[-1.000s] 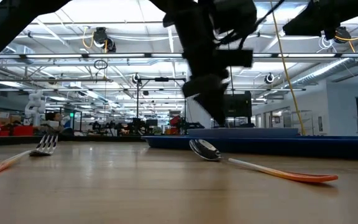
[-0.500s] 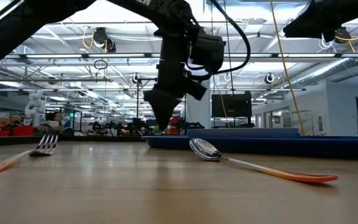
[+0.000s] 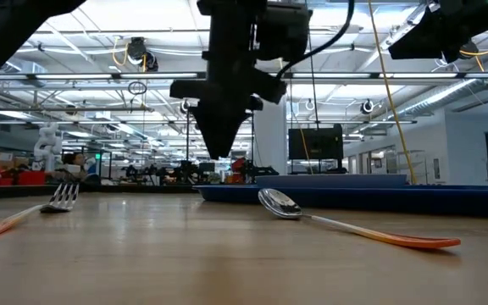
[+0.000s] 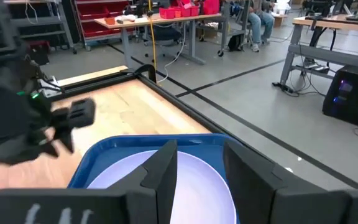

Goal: Pick and place plate/cup/fork/spoon on tray
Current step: Move the serving tray to the center of the table

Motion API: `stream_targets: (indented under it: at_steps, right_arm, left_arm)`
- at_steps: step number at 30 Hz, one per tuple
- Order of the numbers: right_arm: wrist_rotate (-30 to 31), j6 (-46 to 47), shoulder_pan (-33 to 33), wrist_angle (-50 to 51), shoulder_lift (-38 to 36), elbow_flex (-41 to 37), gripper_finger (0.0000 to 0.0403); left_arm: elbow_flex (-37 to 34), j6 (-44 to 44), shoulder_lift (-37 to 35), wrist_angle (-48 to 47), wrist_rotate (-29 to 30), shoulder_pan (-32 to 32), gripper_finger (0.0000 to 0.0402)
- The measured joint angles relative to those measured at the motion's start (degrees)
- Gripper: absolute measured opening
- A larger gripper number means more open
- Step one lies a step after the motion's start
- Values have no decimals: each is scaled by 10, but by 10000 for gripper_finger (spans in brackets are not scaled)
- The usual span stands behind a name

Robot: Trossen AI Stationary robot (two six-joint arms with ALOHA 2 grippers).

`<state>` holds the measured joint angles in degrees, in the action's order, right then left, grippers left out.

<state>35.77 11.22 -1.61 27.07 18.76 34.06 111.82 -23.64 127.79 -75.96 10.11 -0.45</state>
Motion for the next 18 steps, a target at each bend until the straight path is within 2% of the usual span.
stream_targets:
  at_steps: [3, 7, 14, 18]
  right_arm:
    - [0, 1, 0, 0, 0, 0, 121]
    - [0, 3, 0, 0, 0, 0, 121]
    - [0, 2, 0, 0, 0, 0, 121]
    - [0, 1, 0, 0, 0, 0, 121]
  left_arm:
    - [-27, -19, 0, 37, -6, -22, 133]
    - [-55, -22, 1, 73, 65, -36, 133]
    - [-85, -22, 0, 133, 68, -18, 133]
    - [-108, -22, 0, 157, 41, 0, 133]
